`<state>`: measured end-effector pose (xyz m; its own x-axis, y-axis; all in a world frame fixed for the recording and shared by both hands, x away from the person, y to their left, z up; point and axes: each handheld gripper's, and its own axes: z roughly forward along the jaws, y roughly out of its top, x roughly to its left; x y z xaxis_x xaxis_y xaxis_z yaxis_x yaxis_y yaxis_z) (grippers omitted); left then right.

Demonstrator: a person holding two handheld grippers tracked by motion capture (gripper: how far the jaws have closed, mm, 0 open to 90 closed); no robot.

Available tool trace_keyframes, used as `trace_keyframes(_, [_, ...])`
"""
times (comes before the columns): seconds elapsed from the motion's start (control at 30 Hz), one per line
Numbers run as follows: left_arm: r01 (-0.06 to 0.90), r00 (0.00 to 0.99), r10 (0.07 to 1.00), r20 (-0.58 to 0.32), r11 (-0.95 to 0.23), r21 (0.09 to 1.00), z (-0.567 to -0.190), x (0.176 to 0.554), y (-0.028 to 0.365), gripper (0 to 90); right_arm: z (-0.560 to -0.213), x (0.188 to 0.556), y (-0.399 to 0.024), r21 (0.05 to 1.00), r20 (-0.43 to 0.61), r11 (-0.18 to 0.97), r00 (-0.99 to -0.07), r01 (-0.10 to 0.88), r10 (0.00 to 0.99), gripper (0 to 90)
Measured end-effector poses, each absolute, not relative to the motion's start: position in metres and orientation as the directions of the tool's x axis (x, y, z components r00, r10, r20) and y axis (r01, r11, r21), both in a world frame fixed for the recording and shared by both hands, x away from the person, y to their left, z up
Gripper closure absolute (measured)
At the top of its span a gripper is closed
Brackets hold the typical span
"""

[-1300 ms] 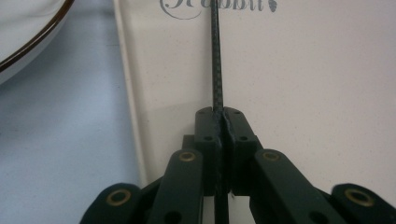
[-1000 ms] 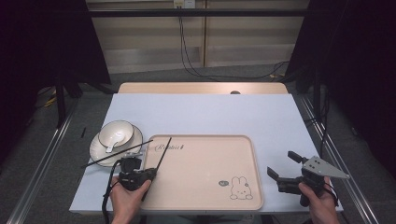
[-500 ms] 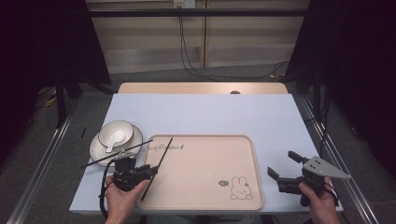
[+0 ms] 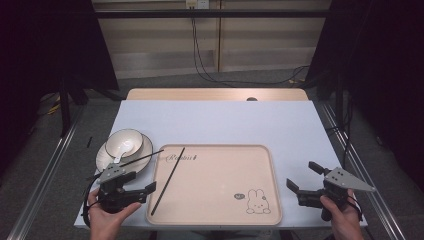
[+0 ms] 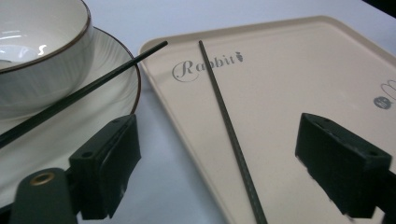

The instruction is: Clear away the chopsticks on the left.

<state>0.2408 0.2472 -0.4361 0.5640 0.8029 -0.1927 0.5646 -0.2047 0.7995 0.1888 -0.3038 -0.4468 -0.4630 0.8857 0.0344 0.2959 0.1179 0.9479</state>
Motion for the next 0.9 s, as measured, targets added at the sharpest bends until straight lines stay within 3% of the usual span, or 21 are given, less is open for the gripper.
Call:
trace_keyframes(0.37, [0.478,0.656,0.735,-0.172,-0.230,0.848,-0.427,0.237,0.291,5.0,-0.447,0.189,-0.303,0.948,0.035,0.118,-0.464,0.297,0.885,2.6])
trace_keyframes(0.57, [0.458,0.654,0.736,-0.175,-0.202,0.866,-0.422,0.241,0.311,3.1,-0.447,0.189,-0.304,0.948,0.035,0.116,-0.459,0.297,0.888,3.0])
trace_keyframes(0.77, [0.414,0.664,0.739,-0.113,-0.238,0.879,-0.423,0.252,0.334,8.6,-0.447,0.189,-0.304,0.948,0.033,0.118,-0.461,0.295,0.887,3.0])
trace_keyframes(0.9, [0.443,0.688,0.714,-0.129,-0.273,0.854,-0.424,0.264,0.345,8.6,-0.447,0.189,-0.304,0.947,0.035,0.118,-0.460,0.299,0.887,3.0])
